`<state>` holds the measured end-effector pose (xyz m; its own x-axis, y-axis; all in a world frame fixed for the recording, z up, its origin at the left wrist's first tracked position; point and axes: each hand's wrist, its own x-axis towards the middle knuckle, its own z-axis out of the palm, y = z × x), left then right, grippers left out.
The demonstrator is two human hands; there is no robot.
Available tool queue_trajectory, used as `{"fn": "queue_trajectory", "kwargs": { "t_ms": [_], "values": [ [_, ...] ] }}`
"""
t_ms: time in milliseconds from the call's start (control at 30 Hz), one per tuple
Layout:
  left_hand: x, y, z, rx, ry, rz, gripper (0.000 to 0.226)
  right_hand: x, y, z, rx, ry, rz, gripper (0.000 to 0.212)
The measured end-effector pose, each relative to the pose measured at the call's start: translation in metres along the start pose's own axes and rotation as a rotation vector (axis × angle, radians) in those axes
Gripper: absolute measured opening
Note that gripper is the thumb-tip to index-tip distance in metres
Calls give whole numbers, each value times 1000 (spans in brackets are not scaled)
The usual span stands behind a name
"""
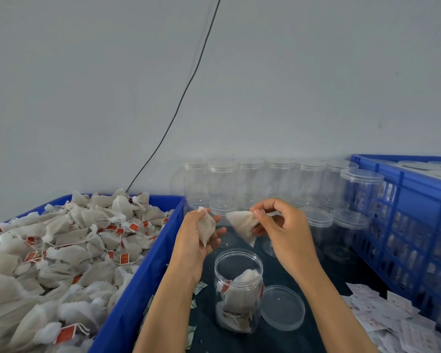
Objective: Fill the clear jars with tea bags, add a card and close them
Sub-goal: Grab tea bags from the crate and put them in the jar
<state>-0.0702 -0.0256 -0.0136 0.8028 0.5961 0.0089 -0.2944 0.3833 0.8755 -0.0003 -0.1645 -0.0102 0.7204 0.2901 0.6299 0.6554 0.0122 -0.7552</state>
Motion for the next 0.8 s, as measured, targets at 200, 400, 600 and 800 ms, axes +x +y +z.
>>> {"fn": "queue_trajectory", "kwargs": {
  "t_ms": [200,400,600,800],
  "values": [
    [3,3,-2,20,26,-49,17,-6,9,3,-462,-338,35,8],
    [6,6,-9,29,46,-4,21,-12,4,14,-709,-574,-84,36],
    [10,6,-18,133,61,54,22,-17,4,20,-943,-844,1,46],
    [18,4,-25,396,109,110,22,-15,-8,10,-821,-714,-21,38]
  ]
}}
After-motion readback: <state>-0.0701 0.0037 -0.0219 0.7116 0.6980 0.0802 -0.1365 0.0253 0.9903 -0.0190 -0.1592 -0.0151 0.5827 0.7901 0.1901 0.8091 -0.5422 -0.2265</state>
